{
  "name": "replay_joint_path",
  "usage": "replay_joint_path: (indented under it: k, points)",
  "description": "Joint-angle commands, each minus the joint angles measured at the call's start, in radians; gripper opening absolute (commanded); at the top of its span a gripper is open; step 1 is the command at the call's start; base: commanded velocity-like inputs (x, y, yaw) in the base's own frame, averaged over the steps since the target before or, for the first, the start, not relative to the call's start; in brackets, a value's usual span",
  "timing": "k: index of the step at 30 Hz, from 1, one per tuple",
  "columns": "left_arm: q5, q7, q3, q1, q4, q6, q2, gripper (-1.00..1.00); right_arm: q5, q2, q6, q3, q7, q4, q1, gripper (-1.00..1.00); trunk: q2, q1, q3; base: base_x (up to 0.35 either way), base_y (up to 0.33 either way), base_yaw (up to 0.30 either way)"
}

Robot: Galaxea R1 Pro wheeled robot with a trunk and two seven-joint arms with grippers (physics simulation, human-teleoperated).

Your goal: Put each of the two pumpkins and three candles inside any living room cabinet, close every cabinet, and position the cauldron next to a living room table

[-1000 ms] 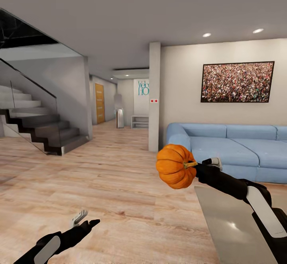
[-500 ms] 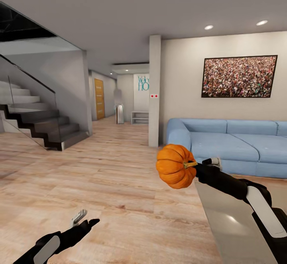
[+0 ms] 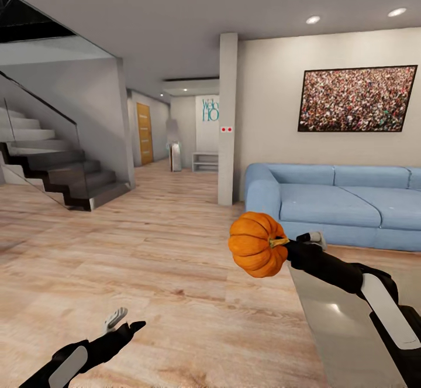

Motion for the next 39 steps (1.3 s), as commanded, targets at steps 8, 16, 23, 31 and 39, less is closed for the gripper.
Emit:
replay_joint_path:
  k: [8,16,23,31,39]
  points:
    - [0.007,-0.001,-0.004,-0.001,0.0,0.002,0.001,1.0,-0.005,-0.001,0.005,0.001,-0.005,0.002,-0.001,-1.0,-0.003,0.003,-0.032,0.0,0.0,0.0]
    - [0.007,-0.001,-0.003,-0.001,0.0,0.002,0.001,1.0,-0.004,0.0,0.005,0.001,-0.008,0.006,-0.001,-1.0,-0.004,0.007,-0.063,0.0,0.0,0.0]
    - [0.006,-0.001,-0.003,0.0,0.0,0.001,0.0,1.0,-0.004,0.001,0.003,0.002,-0.009,0.011,-0.001,-1.0,-0.006,0.01,-0.09,0.0,0.0,0.0]
    - [0.006,-0.001,-0.003,-0.001,0.0,0.002,0.001,1.0,-0.004,0.0,-0.003,-0.005,-0.013,0.018,-0.001,-1.0,-0.008,0.014,-0.121,0.0,0.0,0.0]
    - [0.006,-0.001,-0.003,0.0,0.0,0.002,0.001,1.0,-0.004,0.001,0.004,-0.005,-0.043,0.011,-0.001,-1.0,-0.01,0.017,-0.152,0.0,0.0,-0.012]
